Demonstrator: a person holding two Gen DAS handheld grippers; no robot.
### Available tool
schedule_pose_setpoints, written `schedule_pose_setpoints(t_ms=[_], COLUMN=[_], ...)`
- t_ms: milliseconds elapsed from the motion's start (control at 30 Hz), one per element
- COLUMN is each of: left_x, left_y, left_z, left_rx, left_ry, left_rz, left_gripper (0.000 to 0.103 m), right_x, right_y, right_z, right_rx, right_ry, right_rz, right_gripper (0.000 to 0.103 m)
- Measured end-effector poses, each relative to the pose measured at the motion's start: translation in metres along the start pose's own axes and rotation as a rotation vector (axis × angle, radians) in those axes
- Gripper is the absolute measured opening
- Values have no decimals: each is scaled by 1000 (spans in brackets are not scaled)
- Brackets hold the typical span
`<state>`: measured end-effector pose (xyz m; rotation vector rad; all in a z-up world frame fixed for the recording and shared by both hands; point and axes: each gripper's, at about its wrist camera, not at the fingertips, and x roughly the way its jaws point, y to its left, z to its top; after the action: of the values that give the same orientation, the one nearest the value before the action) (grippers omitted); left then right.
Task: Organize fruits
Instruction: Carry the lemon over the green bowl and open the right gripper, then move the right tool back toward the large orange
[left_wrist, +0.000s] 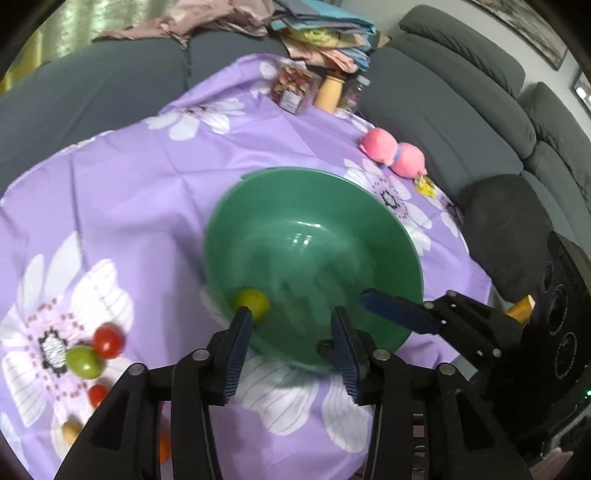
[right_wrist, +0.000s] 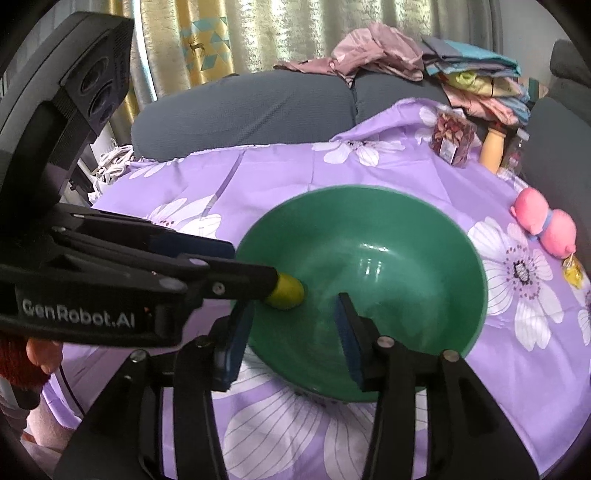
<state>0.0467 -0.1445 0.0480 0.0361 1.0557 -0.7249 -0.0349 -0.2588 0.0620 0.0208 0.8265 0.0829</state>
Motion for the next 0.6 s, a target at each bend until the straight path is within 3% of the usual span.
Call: schedule_pose_setpoints(t_ms=[200, 300, 500, 600], left_x=[-25, -36, -62, -72], left_y=[11, 15, 28, 36], left_z=[-12, -19, -39, -50], left_rx=[-17, -27, -62, -87], left_ry=[-42, -62, -100, -112], left_rz=[53, 67, 80, 73], left_gripper=[53, 63, 64, 74], right_x=[-13, -19, -28, -31], right_y=[14, 22, 40, 50], right_z=[2, 3, 2, 2], right_rx=[-26, -44, -82, -98], right_ry=[-14, -19, -24, -26], right_rz=[-14, -16, -5, 4], right_gripper=[53, 57, 63, 67])
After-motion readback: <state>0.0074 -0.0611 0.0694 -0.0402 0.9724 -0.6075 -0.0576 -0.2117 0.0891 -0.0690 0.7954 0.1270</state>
